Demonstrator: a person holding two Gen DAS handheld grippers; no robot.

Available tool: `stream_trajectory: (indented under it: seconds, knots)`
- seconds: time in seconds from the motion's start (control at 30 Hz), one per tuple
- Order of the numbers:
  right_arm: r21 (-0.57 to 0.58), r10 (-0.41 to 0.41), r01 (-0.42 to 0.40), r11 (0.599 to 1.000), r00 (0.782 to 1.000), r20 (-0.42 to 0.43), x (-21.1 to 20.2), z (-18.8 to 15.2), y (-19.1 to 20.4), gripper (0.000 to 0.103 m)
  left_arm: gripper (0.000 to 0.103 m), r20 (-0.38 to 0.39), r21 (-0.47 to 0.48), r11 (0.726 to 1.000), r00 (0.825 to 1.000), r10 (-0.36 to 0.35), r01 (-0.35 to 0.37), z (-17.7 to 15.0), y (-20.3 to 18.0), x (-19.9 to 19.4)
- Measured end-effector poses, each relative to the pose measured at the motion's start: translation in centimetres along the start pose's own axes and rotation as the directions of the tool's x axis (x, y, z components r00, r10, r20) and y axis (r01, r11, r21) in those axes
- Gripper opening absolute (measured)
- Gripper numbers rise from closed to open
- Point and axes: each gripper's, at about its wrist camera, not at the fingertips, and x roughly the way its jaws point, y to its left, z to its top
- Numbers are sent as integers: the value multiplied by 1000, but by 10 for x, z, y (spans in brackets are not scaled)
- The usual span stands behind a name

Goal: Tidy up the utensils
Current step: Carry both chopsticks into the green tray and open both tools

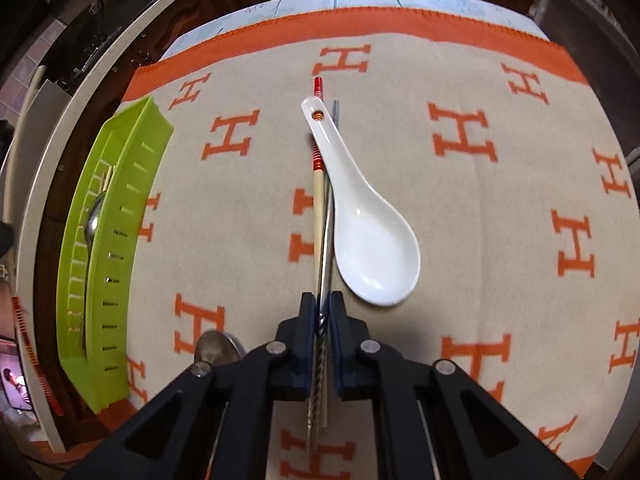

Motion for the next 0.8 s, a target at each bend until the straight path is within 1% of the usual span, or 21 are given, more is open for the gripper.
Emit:
stream_trajectory:
  seconds: [0.07, 0.2, 0.33, 0.5, 0.57, 0.67, 0.7, 0.8]
  knots:
    - [6, 7, -7, 1000, 1000, 4, -1, 2, -1, 6, 3, 13, -3, 1000, 1000, 19, -19, -2, 9, -7]
    - [52, 98, -97, 994, 995, -34, 1, -2, -4, 6, 3, 7, -22, 999, 999, 40, -40, -8, 29, -10]
    - [125, 185, -178, 976, 982, -45, 0, -6, -12, 6, 3, -14, -35, 999, 999, 41, -42, -16, 41, -5]
    - [196, 226, -209, 958, 972, -68, 2, -11, -23, 6, 3, -26, -41, 998, 999, 38, -39, -23, 45, 1]
    - [204, 222, -209, 956, 974, -46, -3, -14, -25, 6, 3, -32, -42, 998, 999, 35, -37, -25, 46, 3]
    - [199, 207, -205, 958, 978, 12, -23, -17, -21, 5, 3, -43, -39, 999, 998, 37, -38, -28, 49, 8]
    - [193, 216, -216, 957, 976, 23, -32, -21, -23, 5, 3, -45, -37, 998, 998, 40, -42, -28, 50, 9]
    - [140, 256, -263, 955, 965, 63, -59, -19, -2, 5, 3, -46, -21, 998, 997, 66, -67, -29, 53, 12]
